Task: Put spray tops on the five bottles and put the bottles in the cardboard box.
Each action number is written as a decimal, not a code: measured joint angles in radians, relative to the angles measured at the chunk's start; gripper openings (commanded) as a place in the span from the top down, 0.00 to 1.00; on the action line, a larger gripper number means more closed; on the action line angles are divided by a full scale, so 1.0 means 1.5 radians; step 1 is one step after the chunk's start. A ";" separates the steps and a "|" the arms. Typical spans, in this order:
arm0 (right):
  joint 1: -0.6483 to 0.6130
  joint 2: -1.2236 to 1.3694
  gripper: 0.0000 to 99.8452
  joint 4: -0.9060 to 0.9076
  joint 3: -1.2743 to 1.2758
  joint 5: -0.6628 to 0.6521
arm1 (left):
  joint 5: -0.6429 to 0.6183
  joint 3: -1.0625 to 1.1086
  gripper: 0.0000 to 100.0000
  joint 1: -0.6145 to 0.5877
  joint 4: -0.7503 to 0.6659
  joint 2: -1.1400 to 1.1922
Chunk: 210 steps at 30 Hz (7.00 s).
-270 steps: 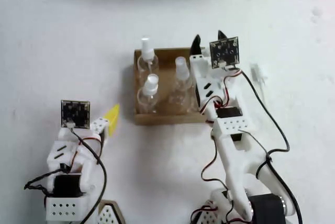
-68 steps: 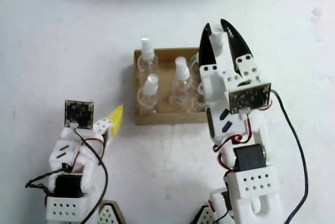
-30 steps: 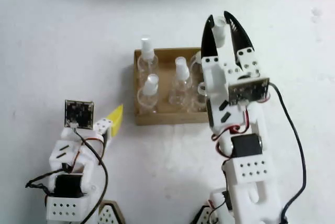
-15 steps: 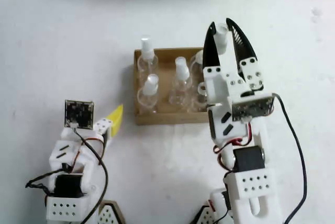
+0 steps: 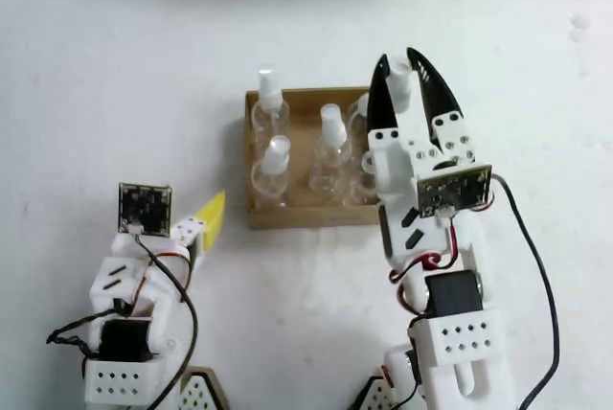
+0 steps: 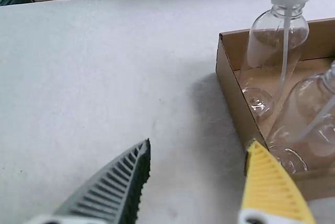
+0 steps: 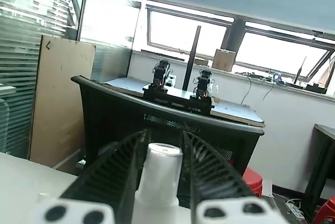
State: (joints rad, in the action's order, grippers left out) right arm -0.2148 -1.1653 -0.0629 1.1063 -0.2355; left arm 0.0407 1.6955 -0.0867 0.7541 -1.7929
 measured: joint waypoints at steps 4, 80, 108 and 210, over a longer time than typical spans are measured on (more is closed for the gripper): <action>0.001 0.000 0.98 -0.031 0.001 0.000 | 0.000 0.000 0.73 0.000 0.000 0.000; 0.004 0.018 0.87 -0.272 0.354 0.057 | 0.000 0.000 0.73 0.000 0.000 0.000; -0.052 0.017 0.96 -0.208 0.354 0.056 | 0.000 0.000 0.73 0.000 0.000 0.000; 0.020 -0.421 0.88 0.808 0.384 0.056 | 0.000 -0.005 0.98 -0.040 0.000 0.000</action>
State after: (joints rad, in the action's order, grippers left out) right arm -0.1841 -1.7975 1.1492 1.6817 -0.1511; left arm 0.0407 1.6878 -0.1465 0.7541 -1.7929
